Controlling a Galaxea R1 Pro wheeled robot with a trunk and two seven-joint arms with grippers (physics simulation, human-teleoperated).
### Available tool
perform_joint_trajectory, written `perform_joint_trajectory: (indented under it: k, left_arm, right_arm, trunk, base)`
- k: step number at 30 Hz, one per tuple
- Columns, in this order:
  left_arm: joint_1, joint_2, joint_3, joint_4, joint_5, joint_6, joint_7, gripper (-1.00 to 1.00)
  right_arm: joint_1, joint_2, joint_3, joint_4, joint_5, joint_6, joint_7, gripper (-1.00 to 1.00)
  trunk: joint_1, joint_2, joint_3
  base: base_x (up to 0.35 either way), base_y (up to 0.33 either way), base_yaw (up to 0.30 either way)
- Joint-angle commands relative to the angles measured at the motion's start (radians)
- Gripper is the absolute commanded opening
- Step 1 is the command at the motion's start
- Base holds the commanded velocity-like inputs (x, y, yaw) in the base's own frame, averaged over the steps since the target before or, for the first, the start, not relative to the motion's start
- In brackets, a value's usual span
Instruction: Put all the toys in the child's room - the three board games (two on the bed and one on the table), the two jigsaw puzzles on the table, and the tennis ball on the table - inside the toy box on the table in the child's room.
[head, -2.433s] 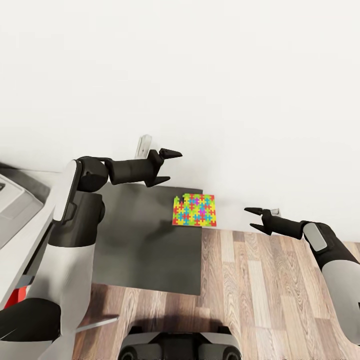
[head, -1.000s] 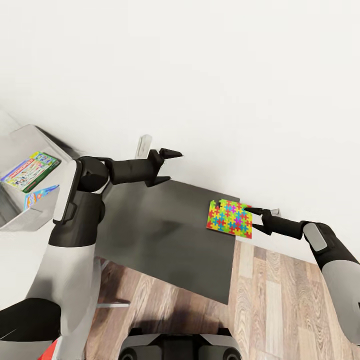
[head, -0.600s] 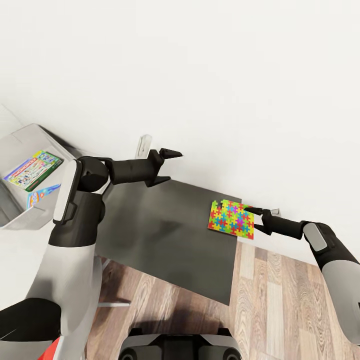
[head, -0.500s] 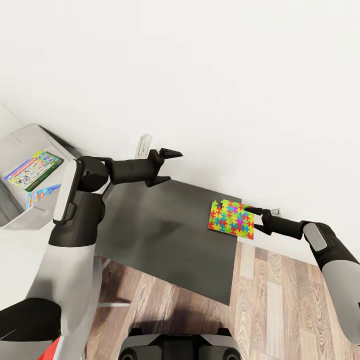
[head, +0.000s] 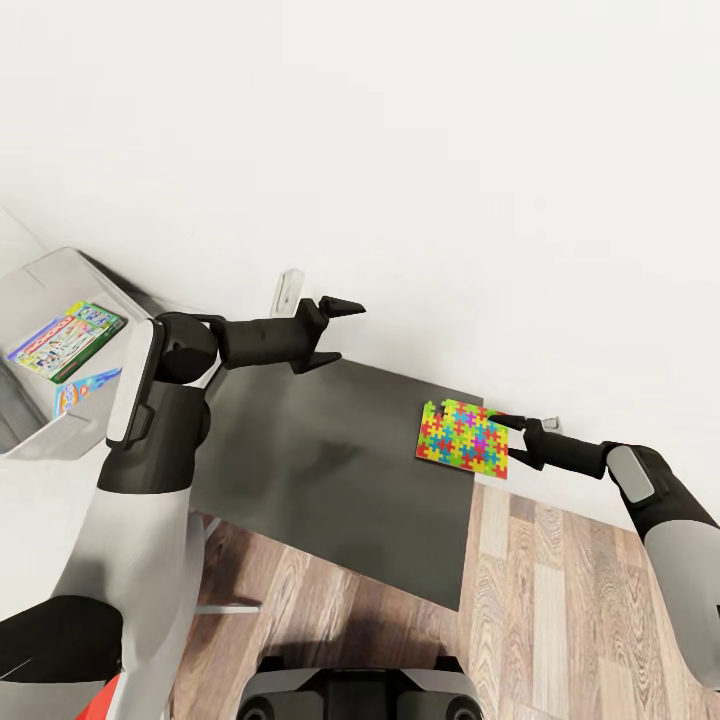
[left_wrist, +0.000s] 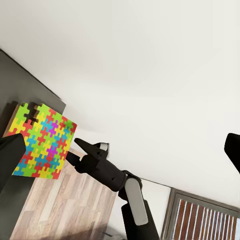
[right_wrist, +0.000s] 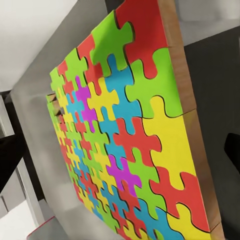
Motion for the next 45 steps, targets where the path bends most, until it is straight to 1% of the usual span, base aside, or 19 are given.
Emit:
perform_joint_trajectory:
  k: [1,16,26,35,45]
  left_arm:
    - [-0.001,-0.001,0.001,0.000,0.008,0.002,0.011,1.00]
    - [-0.001,-0.001,0.001,0.000,0.008,0.002,0.011,1.00]
    - [-0.001,-0.001,0.001,0.000,0.008,0.002,0.011,1.00]
    - [-0.001,-0.001,0.001,0.000,0.008,0.002,0.011,1.00]
    - [-0.002,-0.007,0.001,0.000,0.008,0.002,0.012,1.00]
  right_arm:
    - [-0.001,0.000,-0.003,0.000,0.006,0.005,0.006,1.00]
    - [-0.001,0.000,-0.004,0.000,0.006,0.005,0.005,1.00]
    - [-0.001,-0.008,-0.003,0.001,0.006,0.005,0.005,1.00]
    - [-0.001,-0.010,-0.003,0.001,0.006,0.005,0.005,1.00]
    - [-0.001,-0.011,-0.003,0.000,0.006,0.005,0.005,1.00]
  trunk:
    - [0.001,-0.002,-0.001]
    - [0.001,-0.002,-0.001]
    - [0.001,-0.002,-0.001]
    - [0.001,-0.002,-0.001]
    - [0.001,-0.002,-0.001]
  base:
    - [0.000,0.000,0.001]
    - [0.000,0.000,0.000]
    - [0.000,0.000,0.000]
    - [0.000,0.000,0.000]
    - [0.000,0.000,0.038]
